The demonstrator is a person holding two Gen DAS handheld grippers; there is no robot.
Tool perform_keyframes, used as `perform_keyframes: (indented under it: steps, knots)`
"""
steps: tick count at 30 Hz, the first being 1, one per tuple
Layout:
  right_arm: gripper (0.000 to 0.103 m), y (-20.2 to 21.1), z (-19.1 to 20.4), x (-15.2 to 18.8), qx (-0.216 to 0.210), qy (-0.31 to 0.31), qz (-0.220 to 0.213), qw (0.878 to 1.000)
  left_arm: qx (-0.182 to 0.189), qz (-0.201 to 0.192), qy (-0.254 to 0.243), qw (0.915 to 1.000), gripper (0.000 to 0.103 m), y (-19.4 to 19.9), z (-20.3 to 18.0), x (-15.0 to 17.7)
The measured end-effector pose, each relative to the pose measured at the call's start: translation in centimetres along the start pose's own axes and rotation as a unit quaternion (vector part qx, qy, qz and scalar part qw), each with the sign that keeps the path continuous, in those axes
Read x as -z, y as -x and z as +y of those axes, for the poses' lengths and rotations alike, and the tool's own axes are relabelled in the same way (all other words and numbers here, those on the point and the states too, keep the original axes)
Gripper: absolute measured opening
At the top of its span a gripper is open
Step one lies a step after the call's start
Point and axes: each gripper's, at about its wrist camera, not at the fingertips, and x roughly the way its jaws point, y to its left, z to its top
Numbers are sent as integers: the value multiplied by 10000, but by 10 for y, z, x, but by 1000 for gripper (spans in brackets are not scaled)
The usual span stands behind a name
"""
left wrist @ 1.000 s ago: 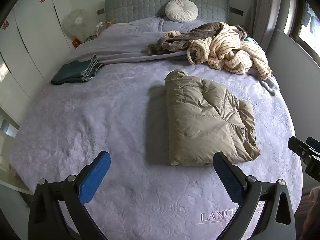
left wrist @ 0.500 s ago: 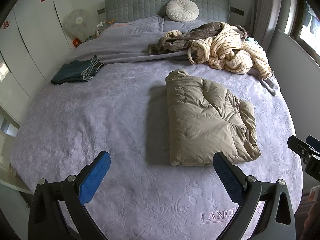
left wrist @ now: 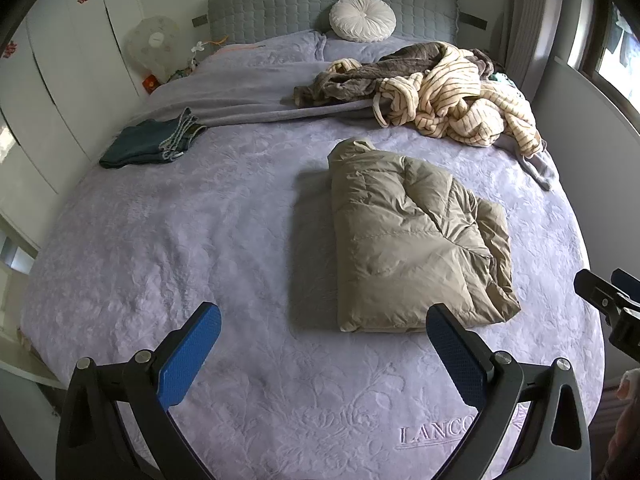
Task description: Fold large clothes
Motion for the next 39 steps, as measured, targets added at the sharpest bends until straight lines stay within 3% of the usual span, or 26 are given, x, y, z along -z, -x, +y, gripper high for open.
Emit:
perform_keyframes:
  steps: [39]
  knots:
    - [94, 0, -2, -3, -33, 36, 17, 10000, 2, 14, 11, 10000, 103, 0, 2, -1]
